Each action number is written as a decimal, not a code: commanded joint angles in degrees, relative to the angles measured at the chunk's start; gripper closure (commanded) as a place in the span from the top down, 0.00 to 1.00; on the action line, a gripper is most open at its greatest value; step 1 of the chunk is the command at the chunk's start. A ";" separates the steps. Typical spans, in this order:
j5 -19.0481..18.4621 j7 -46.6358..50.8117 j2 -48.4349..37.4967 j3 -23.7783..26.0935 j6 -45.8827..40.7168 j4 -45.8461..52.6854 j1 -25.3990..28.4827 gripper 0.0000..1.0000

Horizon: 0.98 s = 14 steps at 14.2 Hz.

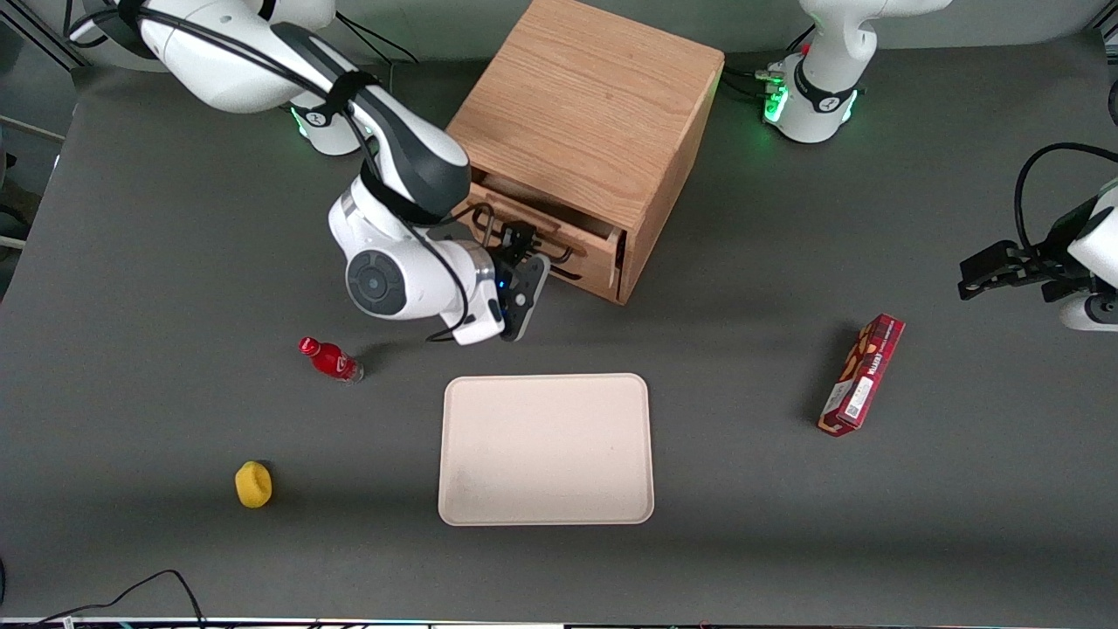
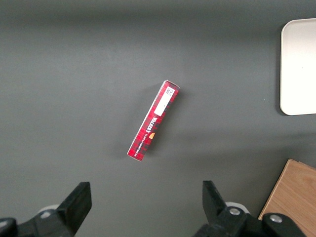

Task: Open upper drawer
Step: 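Pull the upper drawer outward by its handle with the right gripper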

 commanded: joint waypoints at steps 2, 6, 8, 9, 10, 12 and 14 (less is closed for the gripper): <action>-2.92 -0.05 3.23 -0.06 -1.07 6.05 -0.21 1.00; -3.00 -0.14 4.98 -1.90 -1.24 8.95 -0.47 1.00; -3.18 -0.14 6.04 -2.17 -2.12 10.27 -0.47 1.00; -3.18 -0.14 6.65 -2.51 -2.99 11.06 -0.47 1.00; -3.18 -0.14 7.18 -3.56 -3.70 12.37 -0.13 1.00; -3.70 -0.23 7.88 -3.92 -4.84 14.05 -0.03 1.00; -5.55 -0.49 8.06 -4.36 -4.94 14.40 -0.12 1.00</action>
